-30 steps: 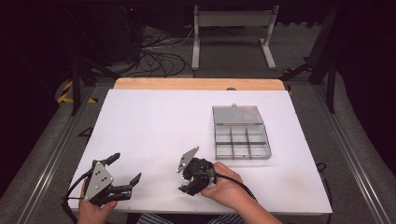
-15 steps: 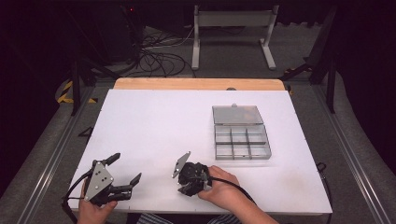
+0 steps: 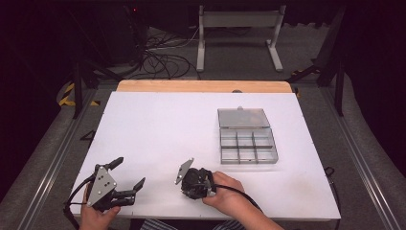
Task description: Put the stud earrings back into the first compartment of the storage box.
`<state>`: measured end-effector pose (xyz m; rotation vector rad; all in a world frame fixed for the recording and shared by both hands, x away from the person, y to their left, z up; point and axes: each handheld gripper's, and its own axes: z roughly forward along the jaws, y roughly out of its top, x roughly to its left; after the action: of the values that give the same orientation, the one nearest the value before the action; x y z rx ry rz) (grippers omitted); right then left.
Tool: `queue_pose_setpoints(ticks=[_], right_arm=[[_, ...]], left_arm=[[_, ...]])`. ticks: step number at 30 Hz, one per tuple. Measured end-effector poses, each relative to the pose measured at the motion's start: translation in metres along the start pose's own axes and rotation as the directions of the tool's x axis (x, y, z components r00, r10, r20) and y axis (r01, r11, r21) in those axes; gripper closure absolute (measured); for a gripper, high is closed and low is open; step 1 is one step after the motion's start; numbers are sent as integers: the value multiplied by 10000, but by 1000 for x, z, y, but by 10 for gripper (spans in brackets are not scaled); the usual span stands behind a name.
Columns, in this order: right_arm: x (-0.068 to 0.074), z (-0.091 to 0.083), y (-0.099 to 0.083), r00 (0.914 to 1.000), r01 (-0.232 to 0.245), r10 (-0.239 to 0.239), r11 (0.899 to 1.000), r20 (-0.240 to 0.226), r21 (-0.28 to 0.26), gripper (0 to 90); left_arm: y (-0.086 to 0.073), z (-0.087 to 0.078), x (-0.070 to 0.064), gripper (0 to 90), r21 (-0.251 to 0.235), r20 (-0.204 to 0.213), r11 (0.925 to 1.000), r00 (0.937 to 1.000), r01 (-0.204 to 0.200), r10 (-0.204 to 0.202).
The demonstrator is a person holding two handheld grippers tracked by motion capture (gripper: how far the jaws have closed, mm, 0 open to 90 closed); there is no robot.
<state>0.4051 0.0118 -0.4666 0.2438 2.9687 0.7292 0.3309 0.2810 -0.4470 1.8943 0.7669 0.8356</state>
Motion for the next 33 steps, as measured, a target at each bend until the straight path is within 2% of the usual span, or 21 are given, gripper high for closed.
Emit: queue_pose_setpoints(ticks=[4, 5, 6, 14, 23, 30, 33], right_arm=[[-2, -7, 0, 10000, 69, -69, 9992, 7, -393, 802], [-2, -9, 1, 10000, -60, 59, 9988, -14, -487, 802], [-4, -13, 1, 10000, 39, -35, 9980, 69, -631, 801], [-8, -36, 0, 9992, -112, 155, 9929, 356, -1188, 801], [-11, -49, -2, 9987, -114, 187, 9888, 474, -1489, 801], [-15, -63, -4, 9964, -123, 291, 9786, 793, -2052, 801], [-18, -72, -6, 9946, -266, 490, 9727, 919, -2306, 801]], left_arm=[[0, 0, 0, 98, 9, -1, 10000, 10000, 26, -26], [0, 0, 0, 99, 10, 23, 10000, 10000, 53, -53], [0, 0, 0, 98, 2, 24, 10000, 10000, 48, -48], [0, 0, 0, 99, -1, -17, 10000, 10000, 26, -26], [0, 0, 0, 99, -1, -22, 10000, 10000, 31, -31], [0, 0, 0, 99, 8, -17, 10000, 10000, 69, -69], [0, 0, 0, 98, 4, -13, 10000, 10000, 63, -63]])
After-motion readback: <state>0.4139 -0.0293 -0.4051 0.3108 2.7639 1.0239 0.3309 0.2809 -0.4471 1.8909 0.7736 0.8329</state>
